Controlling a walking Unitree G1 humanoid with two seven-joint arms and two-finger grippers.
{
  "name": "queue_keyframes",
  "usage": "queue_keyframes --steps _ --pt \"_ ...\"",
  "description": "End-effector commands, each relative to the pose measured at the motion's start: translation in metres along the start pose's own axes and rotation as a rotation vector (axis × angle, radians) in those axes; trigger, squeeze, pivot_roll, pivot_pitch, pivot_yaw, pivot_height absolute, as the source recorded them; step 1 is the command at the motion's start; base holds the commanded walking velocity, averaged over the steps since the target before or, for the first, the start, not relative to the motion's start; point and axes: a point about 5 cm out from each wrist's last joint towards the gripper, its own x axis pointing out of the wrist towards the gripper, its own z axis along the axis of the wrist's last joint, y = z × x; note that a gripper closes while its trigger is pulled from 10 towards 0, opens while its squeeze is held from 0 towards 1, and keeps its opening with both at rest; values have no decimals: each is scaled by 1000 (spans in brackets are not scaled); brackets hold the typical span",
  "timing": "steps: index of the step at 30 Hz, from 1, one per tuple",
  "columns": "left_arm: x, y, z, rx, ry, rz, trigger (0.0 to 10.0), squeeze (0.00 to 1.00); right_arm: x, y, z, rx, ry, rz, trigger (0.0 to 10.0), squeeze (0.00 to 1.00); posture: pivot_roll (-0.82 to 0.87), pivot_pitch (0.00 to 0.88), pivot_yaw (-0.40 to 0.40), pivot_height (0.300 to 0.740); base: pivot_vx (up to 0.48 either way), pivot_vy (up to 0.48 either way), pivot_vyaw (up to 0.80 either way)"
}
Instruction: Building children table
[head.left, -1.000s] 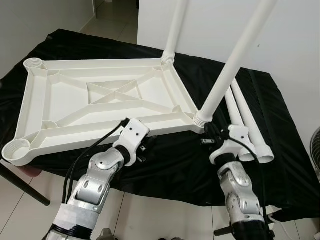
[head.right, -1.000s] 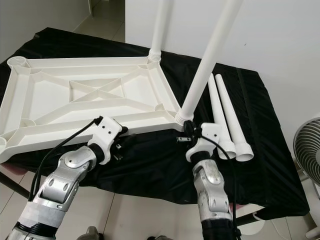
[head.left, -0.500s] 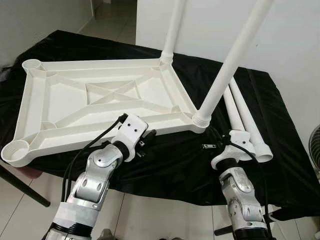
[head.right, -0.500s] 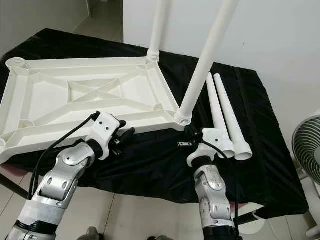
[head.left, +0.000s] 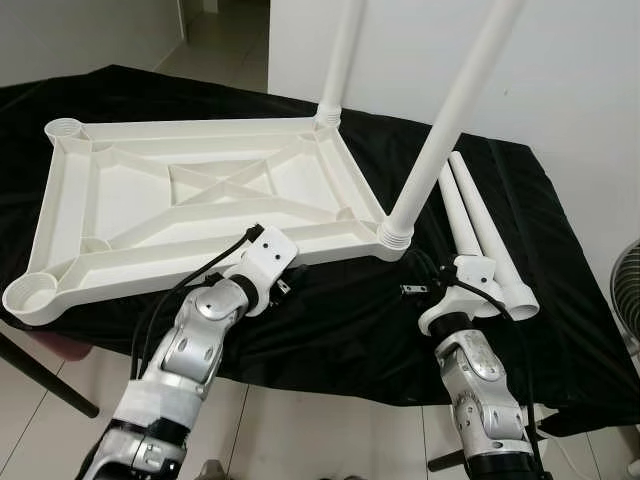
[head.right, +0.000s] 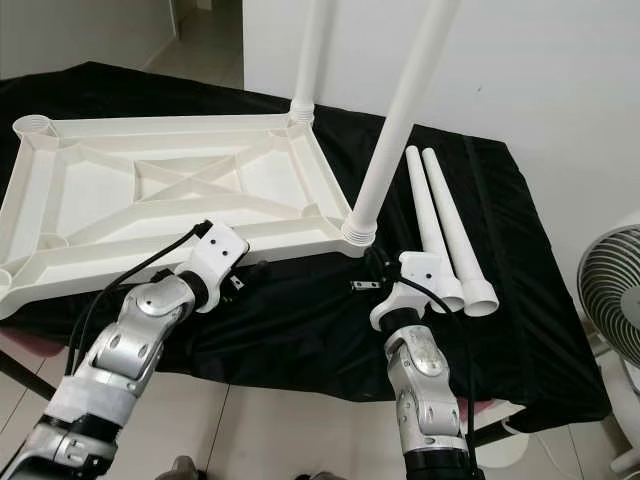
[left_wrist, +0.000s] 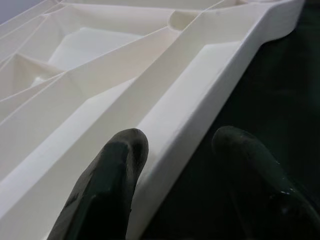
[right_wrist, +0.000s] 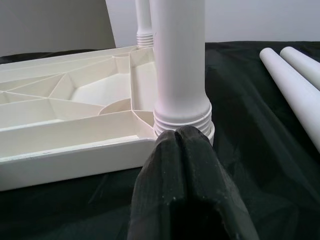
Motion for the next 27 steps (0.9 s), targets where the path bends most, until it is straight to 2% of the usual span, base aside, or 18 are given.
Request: queue_keyframes --steps 1,5,8,13,24,25,27 --pt "0 13 -11 11 65 206 10000 0 2 -2 3 -10 -2 -7 10000 0 108 65 -95 740 0 0 0" --pt "3 17 -11 50 88 196 10000 0 4 -1 4 -8 -2 -6 10000 0 109 65 -95 740 0 0 0" --pt "7 28 -3 88 67 206 10000 0 6 -1 5 -8 -10 -8 10000 0 107 66 -85 740 0 0 0" --pt "11 36 2 114 70 199 10000 0 8 -1 6 -5 -19 -13 10000 0 104 62 -79 740 0 0 0" --pt "19 42 -4 113 148 113 10000 0 11 -2 9 -3 -34 -28 10000 0 96 56 -60 740 0 0 0" --pt "22 41 -6 112 169 71 6510 0 12 -2 9 -3 -38 -33 10000 0 93 54 -53 740 0 0 0" --pt "23 41 -6 115 172 62 6510 0 12 -2 10 -3 -40 -34 10000 0 93 54 -53 740 0 0 0"
